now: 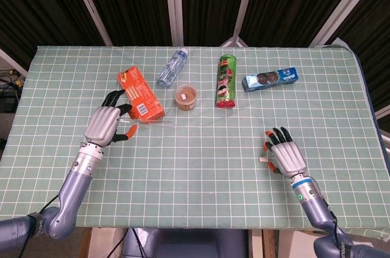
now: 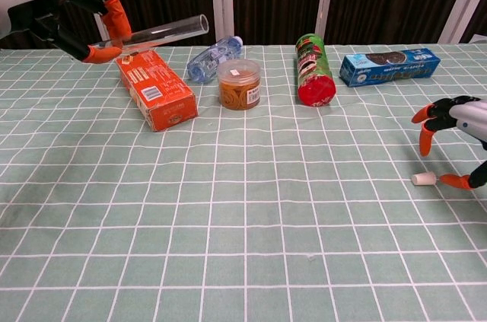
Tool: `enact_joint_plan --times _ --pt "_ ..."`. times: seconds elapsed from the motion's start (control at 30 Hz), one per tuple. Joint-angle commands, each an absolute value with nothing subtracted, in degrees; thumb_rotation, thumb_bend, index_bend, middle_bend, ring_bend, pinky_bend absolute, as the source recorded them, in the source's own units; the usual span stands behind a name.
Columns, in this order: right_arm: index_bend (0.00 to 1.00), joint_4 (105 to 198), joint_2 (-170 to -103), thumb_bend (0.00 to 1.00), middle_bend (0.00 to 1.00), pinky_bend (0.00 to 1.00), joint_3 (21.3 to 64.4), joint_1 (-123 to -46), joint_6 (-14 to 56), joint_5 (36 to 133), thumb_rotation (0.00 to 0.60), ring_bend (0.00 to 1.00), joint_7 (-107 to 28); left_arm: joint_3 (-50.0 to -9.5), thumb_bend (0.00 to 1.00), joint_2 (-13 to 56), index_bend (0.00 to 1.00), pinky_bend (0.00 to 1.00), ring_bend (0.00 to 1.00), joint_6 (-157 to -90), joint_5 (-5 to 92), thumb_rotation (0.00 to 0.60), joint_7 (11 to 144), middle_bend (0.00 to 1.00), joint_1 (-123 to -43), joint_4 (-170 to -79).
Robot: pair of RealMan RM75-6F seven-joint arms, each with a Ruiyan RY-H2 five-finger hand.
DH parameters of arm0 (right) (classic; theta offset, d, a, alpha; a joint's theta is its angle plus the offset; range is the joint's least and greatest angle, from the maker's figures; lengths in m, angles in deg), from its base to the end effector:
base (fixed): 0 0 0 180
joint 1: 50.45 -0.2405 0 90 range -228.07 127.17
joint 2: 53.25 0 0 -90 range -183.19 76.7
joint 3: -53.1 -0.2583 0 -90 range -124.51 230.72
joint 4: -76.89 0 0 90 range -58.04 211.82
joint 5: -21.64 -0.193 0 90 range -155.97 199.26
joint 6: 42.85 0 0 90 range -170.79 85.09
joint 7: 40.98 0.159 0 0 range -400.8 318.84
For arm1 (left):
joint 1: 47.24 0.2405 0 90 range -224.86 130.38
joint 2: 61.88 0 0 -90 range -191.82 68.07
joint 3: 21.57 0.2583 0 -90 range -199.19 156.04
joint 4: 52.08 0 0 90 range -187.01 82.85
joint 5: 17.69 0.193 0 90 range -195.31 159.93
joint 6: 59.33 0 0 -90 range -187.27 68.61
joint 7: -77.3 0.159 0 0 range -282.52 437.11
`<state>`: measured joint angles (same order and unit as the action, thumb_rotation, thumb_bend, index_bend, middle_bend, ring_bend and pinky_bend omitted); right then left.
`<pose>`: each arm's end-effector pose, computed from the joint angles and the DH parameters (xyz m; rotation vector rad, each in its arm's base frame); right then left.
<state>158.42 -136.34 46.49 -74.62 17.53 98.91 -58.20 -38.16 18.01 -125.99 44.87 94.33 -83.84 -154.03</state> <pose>-0.2573 -0.2956 0.0349 1.7672 -0.8831 0.7463 -0.1257 0.3421 0.0751 -1.5855 -1.0474 -1.2059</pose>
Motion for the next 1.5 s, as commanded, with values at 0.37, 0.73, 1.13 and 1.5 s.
enact_joint_plan --times 0.37,0.73,1.13,1.5 --pt "0.45 156.4 -137.7 0.34 0.17 0.0 47.0 -75.6 16.6 97.4 0.6 0.07 -58.8 -37.9 0.68 18.3 0.55 0.0 0.07 -126.2 44.8 0.6 94.0 0.48 -84.3 -153.6" --pt "0.47 155.6 -138.6 0.34 0.17 0.0 47.1 -75.9 16.4 96.0 0.6 0.07 -58.6 -37.6 0.68 19.0 0.55 0.0 0.07 -126.3 44.5 0.6 94.0 0.48 -84.6 -152.8" --pt "0.49 155.1 -139.3 0.34 0.18 0.0 46.8 -76.3 16.5 94.6 0.6 0.07 -59.2 -37.5 0.68 19.0 0.55 0.0 0.07 -126.6 44.3 0.6 93.5 0.48 -84.7 -152.4" --pt "0.51 154.7 -139.9 0.34 0.18 0.0 47.2 -76.5 16.5 94.0 0.6 0.07 -59.6 -37.1 0.68 18.9 0.55 0.0 0.07 -126.5 44.0 0.6 93.4 0.48 -84.6 -152.1"
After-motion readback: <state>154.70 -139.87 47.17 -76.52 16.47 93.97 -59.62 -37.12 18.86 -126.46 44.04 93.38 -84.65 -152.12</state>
